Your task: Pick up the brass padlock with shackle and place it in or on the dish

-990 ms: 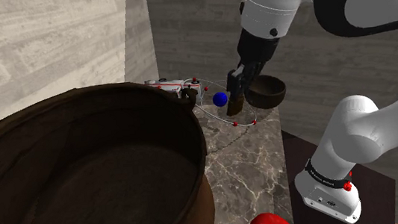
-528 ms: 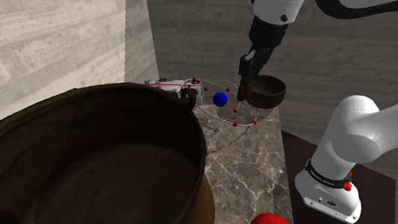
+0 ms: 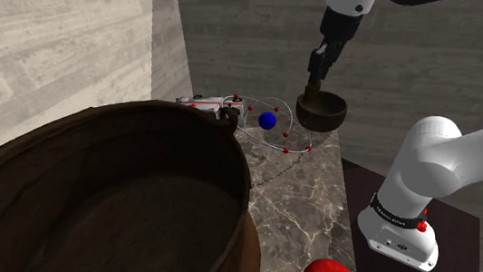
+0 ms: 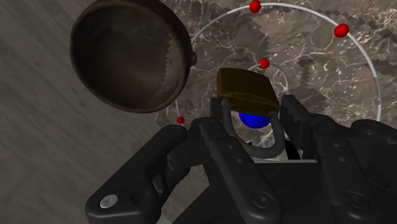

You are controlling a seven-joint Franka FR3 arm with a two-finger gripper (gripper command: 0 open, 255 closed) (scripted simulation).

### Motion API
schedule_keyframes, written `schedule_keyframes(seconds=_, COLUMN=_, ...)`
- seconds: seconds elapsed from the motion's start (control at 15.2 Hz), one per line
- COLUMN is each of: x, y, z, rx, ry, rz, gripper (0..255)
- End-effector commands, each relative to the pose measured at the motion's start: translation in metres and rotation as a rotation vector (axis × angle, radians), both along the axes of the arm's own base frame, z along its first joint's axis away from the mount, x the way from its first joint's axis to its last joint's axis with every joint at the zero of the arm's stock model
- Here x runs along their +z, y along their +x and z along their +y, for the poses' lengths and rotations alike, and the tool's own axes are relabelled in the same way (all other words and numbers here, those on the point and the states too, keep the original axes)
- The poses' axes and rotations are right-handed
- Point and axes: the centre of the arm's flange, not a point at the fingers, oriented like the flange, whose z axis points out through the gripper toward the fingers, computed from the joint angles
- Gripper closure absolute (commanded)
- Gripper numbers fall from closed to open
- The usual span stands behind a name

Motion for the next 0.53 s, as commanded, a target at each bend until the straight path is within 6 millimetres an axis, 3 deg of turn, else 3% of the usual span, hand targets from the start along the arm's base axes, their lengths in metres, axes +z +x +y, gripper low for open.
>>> schedule_keyframes(seconds=0.0, x=0.001, y=0.003, z=-0.026, rx=0.001, ry=-0.001, rz=0.0, gripper=255)
schedule_keyframes(seconds=0.46, x=0.006, y=0.015, z=-0.118, rx=0.001, ry=-0.001, rz=0.0, gripper=255)
